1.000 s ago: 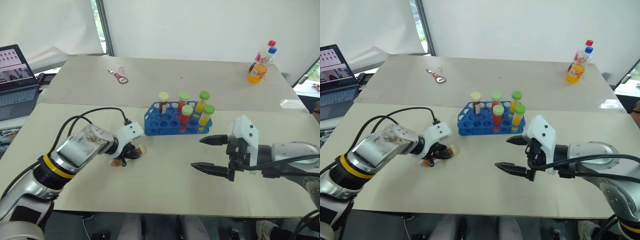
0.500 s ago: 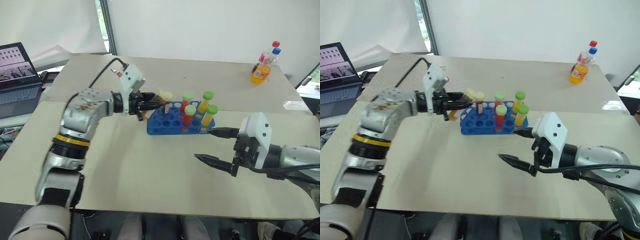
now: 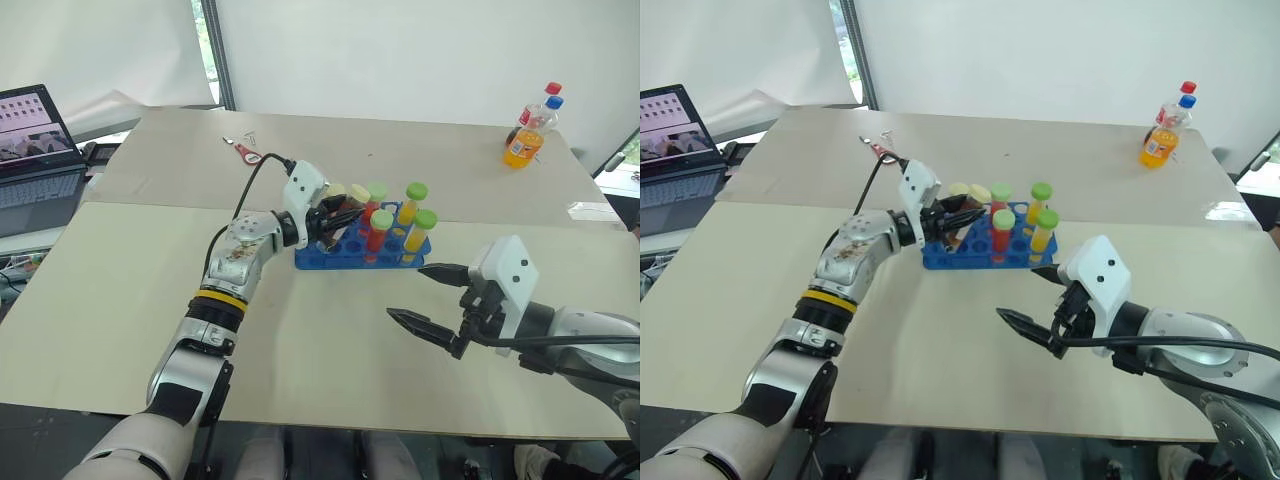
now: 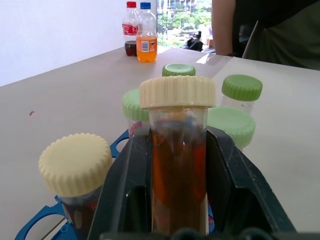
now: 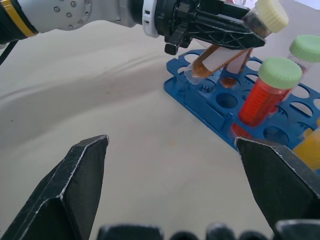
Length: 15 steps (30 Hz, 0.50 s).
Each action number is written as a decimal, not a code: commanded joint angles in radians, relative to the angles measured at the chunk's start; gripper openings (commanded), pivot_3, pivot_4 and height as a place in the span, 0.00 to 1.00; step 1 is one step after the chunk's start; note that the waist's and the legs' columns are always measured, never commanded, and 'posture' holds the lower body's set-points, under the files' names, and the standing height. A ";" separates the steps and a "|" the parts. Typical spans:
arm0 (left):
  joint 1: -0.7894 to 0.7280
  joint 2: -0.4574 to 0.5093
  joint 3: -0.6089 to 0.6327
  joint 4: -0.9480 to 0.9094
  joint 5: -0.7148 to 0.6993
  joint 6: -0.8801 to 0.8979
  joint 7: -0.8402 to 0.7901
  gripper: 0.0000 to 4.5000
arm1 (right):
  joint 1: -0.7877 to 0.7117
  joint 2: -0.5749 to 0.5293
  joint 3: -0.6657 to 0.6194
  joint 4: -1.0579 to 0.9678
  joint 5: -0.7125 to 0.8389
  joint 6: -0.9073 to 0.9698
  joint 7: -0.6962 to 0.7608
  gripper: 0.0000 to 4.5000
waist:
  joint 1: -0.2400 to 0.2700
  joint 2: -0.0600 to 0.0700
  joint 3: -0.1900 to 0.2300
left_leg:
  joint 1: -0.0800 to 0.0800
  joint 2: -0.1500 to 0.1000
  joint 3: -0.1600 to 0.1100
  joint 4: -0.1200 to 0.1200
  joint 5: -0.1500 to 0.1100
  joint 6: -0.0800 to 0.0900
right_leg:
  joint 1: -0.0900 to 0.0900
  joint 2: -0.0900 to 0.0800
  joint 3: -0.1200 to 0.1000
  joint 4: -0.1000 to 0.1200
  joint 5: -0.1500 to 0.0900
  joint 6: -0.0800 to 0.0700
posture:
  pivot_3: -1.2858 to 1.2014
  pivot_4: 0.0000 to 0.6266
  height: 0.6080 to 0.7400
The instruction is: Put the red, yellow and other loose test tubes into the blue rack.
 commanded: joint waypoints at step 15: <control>0.034 -0.125 0.041 0.083 0.070 -0.241 0.095 0.21 | 0.038 0.012 -0.050 -0.054 0.066 0.048 -0.193 1.00 | 0.001 0.000 0.000 | 0.000 -0.001 -0.003 0.000 0.000 0.000 | 0.001 0.000 0.000 0.000 0.000 0.000 | 0.52 0.24 0.95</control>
